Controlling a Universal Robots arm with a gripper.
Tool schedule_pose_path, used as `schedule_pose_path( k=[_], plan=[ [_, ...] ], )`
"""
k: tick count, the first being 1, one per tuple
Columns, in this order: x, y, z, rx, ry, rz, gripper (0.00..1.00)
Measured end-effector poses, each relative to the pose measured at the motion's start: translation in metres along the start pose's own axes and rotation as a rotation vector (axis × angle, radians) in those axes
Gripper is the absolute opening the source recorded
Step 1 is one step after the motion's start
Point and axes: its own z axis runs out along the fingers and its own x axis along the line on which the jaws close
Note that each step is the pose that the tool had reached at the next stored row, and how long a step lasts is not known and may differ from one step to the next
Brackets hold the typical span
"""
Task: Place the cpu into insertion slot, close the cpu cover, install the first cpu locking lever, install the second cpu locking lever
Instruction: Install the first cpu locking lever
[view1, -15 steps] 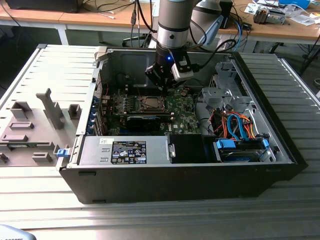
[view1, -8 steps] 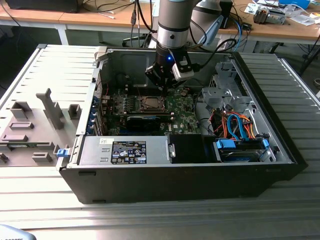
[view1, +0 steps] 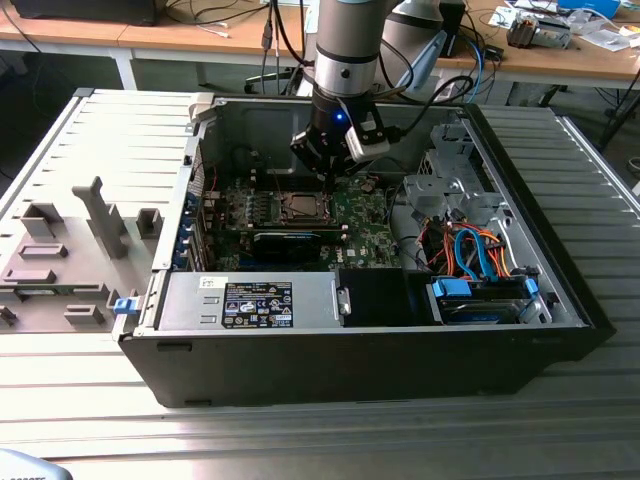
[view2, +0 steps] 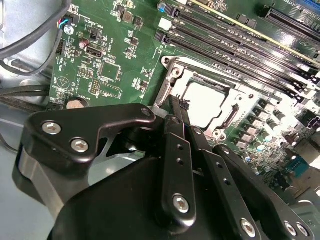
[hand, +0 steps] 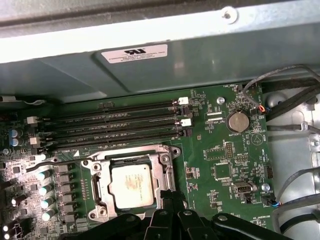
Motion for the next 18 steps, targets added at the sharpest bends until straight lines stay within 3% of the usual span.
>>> schedule_pose_path(
  k=[18],
  plan=[
    [0.0,0.0,0.0,0.0005,-0.0003,-0.054,0.11]
  ],
)
